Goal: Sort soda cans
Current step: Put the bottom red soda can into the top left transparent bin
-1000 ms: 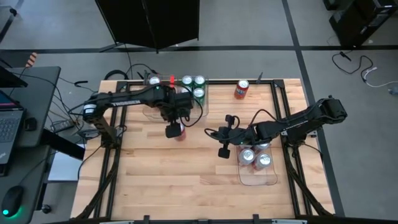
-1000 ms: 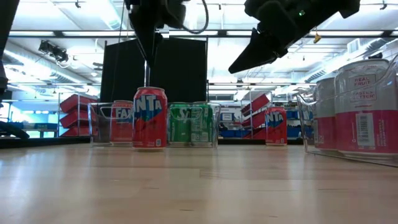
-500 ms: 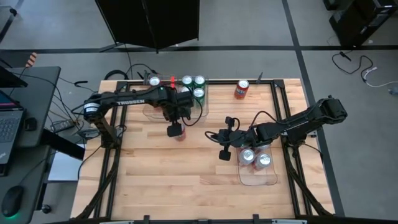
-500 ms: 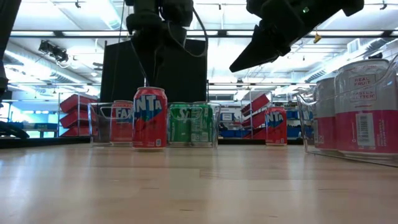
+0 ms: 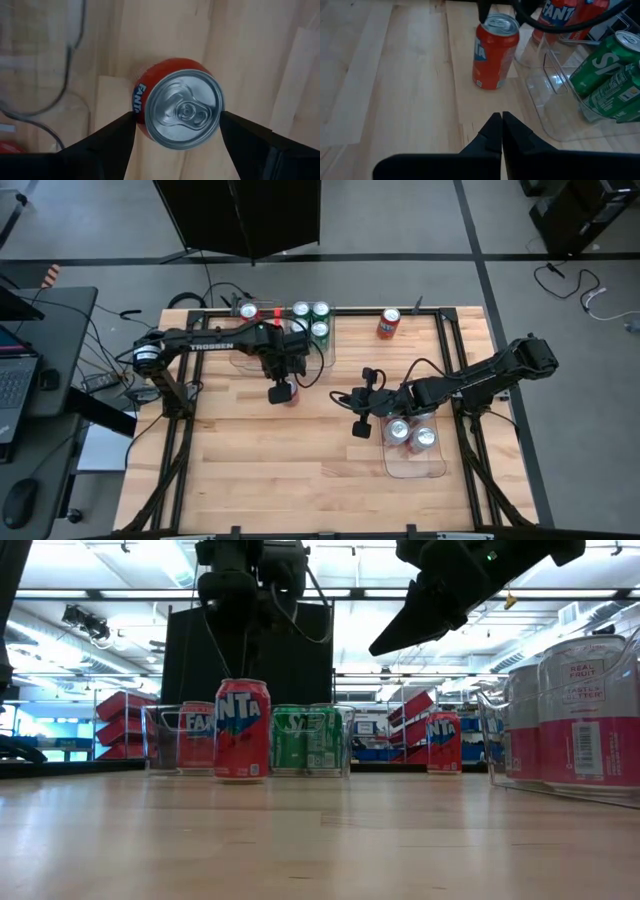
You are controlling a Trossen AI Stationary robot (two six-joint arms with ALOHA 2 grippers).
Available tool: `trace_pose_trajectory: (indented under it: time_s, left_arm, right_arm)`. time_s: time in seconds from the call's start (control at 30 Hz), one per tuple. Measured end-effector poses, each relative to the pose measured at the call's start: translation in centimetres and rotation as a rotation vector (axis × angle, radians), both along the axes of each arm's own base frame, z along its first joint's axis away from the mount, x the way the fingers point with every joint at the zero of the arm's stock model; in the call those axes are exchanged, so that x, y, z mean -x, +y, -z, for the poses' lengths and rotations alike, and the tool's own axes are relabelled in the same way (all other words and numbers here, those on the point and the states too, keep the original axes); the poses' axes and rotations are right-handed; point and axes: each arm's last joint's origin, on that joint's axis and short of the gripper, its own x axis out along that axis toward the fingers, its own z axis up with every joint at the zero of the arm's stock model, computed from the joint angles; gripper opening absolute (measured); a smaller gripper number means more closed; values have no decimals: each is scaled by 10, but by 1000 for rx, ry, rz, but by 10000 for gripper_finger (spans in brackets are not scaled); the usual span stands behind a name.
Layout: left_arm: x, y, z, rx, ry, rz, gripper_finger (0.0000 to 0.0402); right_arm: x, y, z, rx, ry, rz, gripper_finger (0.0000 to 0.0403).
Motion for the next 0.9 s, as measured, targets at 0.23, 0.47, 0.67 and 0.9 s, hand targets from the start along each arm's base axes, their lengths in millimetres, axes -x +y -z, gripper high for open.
trace_pose_trajectory:
  time_s: [0.23, 0.47, 0.67, 0.9]
  left_arm:
    - [-2, 1, -1, -4, -15, 5, 289]
    - [-8, 2, -15, -24, -59, -3, 289]
    - [-5, 1, -11, 1, -6, -29, 289]
    - [-3, 0, -2, 27, 10, -31, 289]
  right_arm:
    - [0, 0, 0, 1, 1, -1, 0]
    - [0, 0, 0, 2, 1, -1, 0]
    - [0, 0, 0, 2, 1, -1, 0]
    - [0, 0, 0, 3, 5, -1, 0]
